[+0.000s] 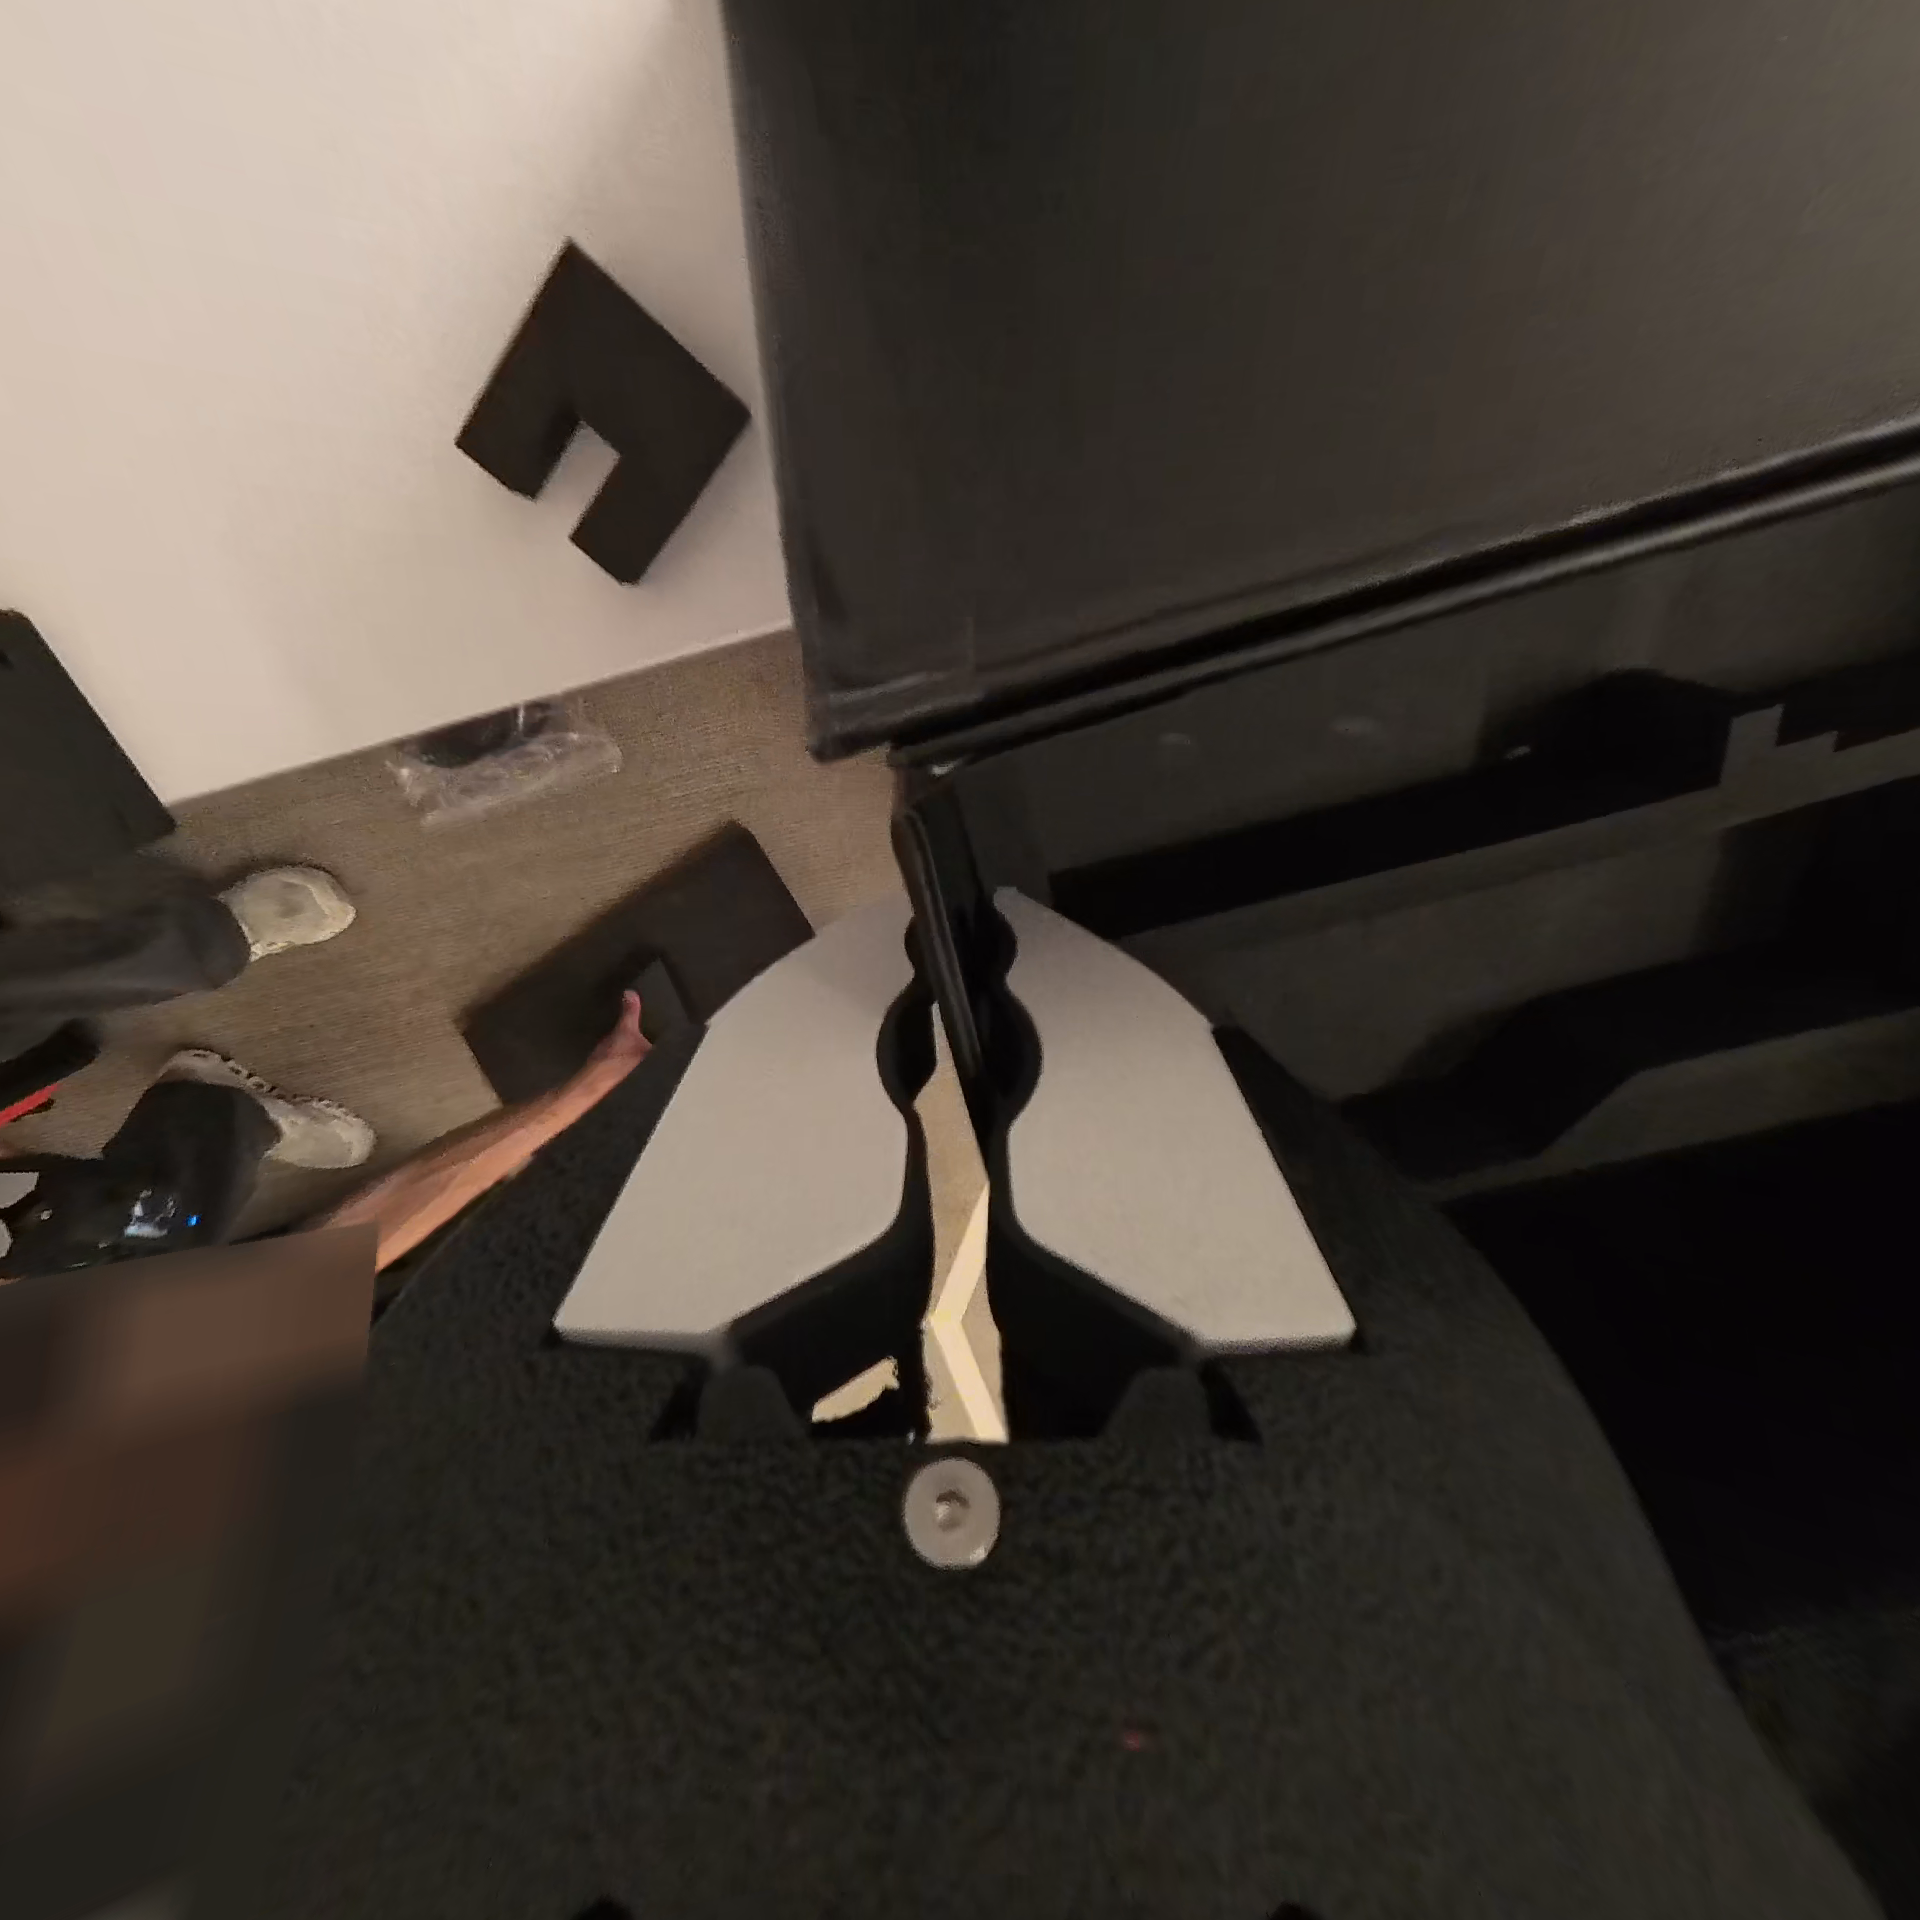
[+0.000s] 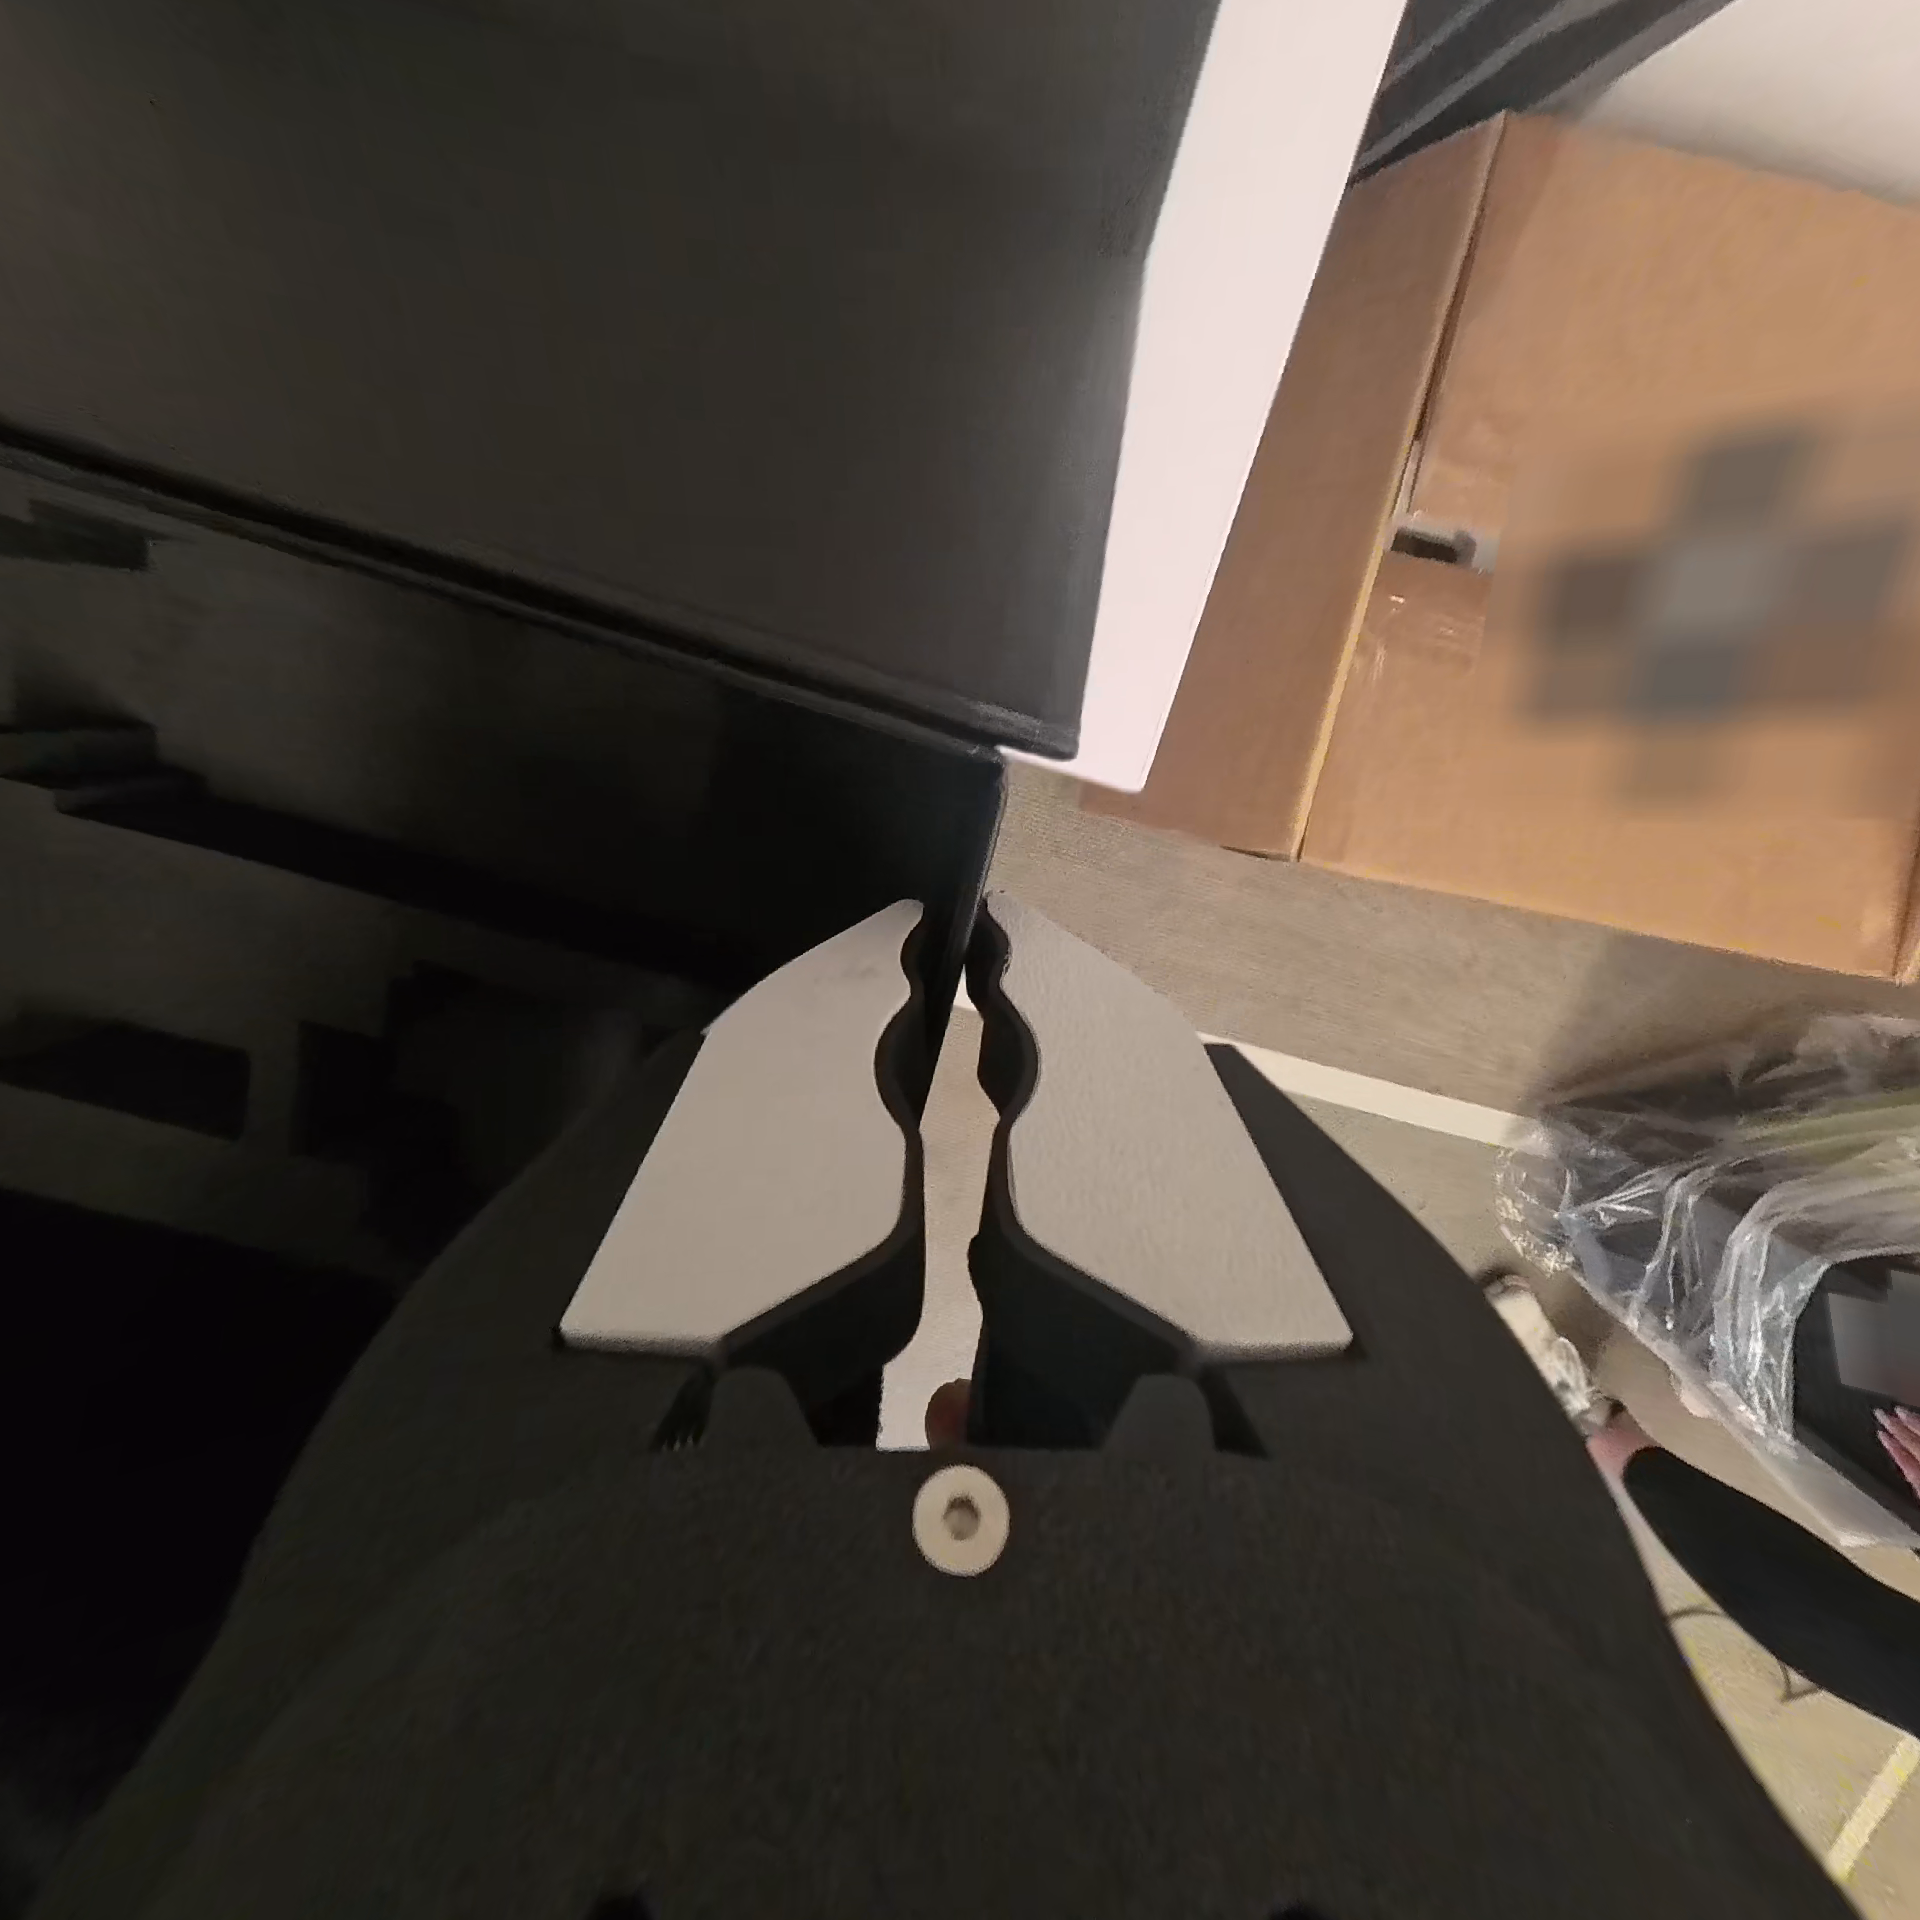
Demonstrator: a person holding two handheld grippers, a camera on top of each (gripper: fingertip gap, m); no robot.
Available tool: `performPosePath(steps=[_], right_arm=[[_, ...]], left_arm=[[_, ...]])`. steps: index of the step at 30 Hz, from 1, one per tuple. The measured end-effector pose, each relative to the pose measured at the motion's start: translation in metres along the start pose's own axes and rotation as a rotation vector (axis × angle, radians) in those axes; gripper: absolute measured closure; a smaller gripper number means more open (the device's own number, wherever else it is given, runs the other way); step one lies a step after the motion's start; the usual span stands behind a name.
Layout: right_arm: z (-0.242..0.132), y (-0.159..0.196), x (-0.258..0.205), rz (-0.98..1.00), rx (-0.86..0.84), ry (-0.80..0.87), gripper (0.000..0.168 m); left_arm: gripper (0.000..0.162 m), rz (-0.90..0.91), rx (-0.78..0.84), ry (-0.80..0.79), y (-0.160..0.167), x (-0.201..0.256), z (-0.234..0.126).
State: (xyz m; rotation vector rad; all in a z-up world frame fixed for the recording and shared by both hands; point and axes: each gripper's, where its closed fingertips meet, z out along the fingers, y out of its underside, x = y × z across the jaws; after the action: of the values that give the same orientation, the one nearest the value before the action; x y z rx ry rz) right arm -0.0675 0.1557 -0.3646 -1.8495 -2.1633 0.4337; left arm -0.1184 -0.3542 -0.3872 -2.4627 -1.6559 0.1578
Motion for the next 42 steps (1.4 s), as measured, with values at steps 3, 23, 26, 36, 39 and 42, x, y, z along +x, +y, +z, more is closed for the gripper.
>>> performPosePath(steps=[3, 23, 26, 36, 39, 42], right_arm=[[-0.008, 0.013, -0.007, 0.002, 0.013, 0.006, 0.164], [-0.030, -0.036, 0.001, 0.028, 0.132, 0.031, 0.164], [-0.024, -0.052, 0.010, 0.028, 0.138, 0.013, 0.163], [0.022, -0.090, 0.032, -0.013, 0.089, -0.063, 0.162], [0.024, -0.091, 0.031, -0.023, 0.060, -0.085, 0.160], [0.020, -0.078, 0.014, -0.035, -0.034, -0.233, 0.123]], left_arm=[[0.156, 0.001, -0.019, 0.014, 0.021, 0.004, -0.001], [0.156, 0.044, 0.154, 0.008, -0.046, -0.011, -0.031], [0.156, 0.047, 0.150, 0.021, -0.067, -0.012, -0.025], [0.153, 0.030, 0.075, 0.069, -0.092, -0.011, 0.013], [0.150, 0.032, 0.066, 0.119, -0.087, -0.009, 0.012], [0.141, -0.002, 0.064, 0.290, -0.082, -0.001, 0.007]])
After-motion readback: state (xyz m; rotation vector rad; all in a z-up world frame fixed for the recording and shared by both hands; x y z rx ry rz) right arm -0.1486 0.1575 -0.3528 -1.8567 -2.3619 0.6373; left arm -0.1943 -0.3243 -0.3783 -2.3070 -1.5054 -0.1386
